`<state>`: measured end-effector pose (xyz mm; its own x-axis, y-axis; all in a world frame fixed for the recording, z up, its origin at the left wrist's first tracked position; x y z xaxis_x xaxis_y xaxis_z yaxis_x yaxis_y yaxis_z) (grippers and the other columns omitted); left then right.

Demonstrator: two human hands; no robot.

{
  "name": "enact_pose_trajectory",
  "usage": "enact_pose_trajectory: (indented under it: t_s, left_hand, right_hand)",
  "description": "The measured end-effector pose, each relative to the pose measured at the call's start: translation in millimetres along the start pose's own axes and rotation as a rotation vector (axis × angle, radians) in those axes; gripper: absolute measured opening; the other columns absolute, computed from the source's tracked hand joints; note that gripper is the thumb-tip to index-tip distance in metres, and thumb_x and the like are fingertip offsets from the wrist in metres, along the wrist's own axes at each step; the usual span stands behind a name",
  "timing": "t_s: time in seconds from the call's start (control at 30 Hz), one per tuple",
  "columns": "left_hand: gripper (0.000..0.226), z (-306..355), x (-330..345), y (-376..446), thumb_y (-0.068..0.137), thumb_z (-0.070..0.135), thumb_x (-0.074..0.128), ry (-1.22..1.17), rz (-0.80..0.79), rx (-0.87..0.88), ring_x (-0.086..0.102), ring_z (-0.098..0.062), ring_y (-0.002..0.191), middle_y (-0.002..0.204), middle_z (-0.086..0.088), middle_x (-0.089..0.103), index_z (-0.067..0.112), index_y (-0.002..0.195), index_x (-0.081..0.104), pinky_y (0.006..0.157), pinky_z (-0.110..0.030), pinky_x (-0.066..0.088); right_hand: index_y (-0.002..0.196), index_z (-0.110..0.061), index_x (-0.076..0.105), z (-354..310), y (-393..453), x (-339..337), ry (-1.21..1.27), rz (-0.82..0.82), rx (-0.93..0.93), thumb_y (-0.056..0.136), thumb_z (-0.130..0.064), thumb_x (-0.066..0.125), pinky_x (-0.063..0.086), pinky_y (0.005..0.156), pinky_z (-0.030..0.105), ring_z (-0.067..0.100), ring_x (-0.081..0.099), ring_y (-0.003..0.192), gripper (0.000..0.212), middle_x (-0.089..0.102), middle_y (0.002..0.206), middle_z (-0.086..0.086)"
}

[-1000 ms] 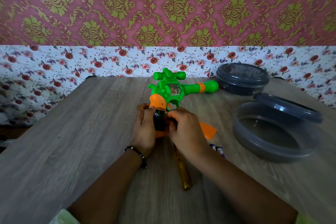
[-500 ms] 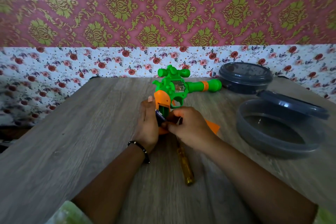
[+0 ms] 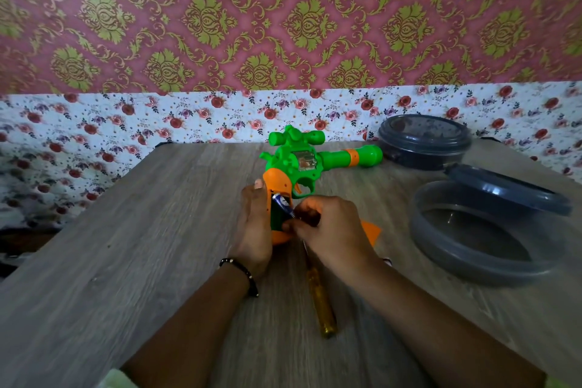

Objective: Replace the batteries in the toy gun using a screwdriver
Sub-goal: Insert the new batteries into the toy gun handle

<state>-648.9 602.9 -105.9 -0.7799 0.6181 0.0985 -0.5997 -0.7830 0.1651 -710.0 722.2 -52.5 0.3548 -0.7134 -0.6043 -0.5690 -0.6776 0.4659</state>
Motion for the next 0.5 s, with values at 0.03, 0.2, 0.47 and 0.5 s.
enact_pose_trajectory:
  t_s: [0.03, 0.2, 0.47, 0.5]
  left_hand:
    - [0.106, -0.5, -0.8, 0.5, 0.062, 0.098, 0.037, -0.002, -0.002, -0.006, 0.064, -0.031, 0.113, 0.12, -0.014, 0.067, 0.015, 0.124, 0.06, 0.101, -0.056, 0.046]
    - [0.105, -2.5, -0.9, -1.3, 0.061, 0.098, 0.041, -0.029, -0.004, -0.034, 0.063, -0.029, 0.115, 0.123, -0.013, 0.066, 0.017, 0.127, 0.058, 0.103, -0.056, 0.046]
    - [0.092, 9.1, 2.9, -8.5, 0.064, 0.093, 0.04, -0.003, 0.025, -0.008, 0.066, -0.034, 0.104, 0.11, -0.016, 0.067, 0.02, 0.116, 0.058, 0.095, -0.061, 0.049]
    - [0.083, 11.3, 3.2, -10.1, 0.066, 0.088, 0.038, -0.001, 0.037, 0.006, 0.066, -0.033, 0.103, 0.108, -0.015, 0.067, 0.022, 0.112, 0.057, 0.094, -0.06, 0.05]
  right_hand:
    - [0.08, -0.011, 0.073, -1.1, -0.1, -0.7, 0.005, 0.002, -0.012, 0.072, -0.022, 0.077, 0.044, 0.061, 0.029, 0.017, 0.061, 0.064, 0.014, 0.069, 0.071, 0.006]
    - [0.094, -0.012, 0.074, 2.6, 0.0, -3.1, 0.121, -0.037, 0.044, 0.075, -0.013, 0.074, 0.043, 0.063, 0.006, 0.005, 0.06, 0.068, 0.019, 0.073, 0.086, 0.003]
    - [0.089, -0.014, 0.072, 3.4, -1.9, -1.2, 0.178, -0.066, 0.057, 0.075, -0.001, 0.07, 0.044, 0.067, 0.008, -0.002, 0.056, 0.068, 0.019, 0.067, 0.08, -0.007]
    - [0.086, -0.016, 0.071, 3.5, -2.1, -1.4, 0.192, -0.066, 0.059, 0.074, -0.001, 0.071, 0.044, 0.066, 0.01, -0.003, 0.055, 0.067, 0.019, 0.064, 0.078, -0.008]
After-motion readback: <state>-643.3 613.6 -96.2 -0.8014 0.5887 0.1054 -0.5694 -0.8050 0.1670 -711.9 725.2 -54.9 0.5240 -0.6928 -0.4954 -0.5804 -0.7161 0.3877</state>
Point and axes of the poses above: each hand's wrist, its own y-axis towards the middle knuckle, its own x-axis out of the palm, z = x × y, the point moved 3 cm from there along y, towards the middle knuckle
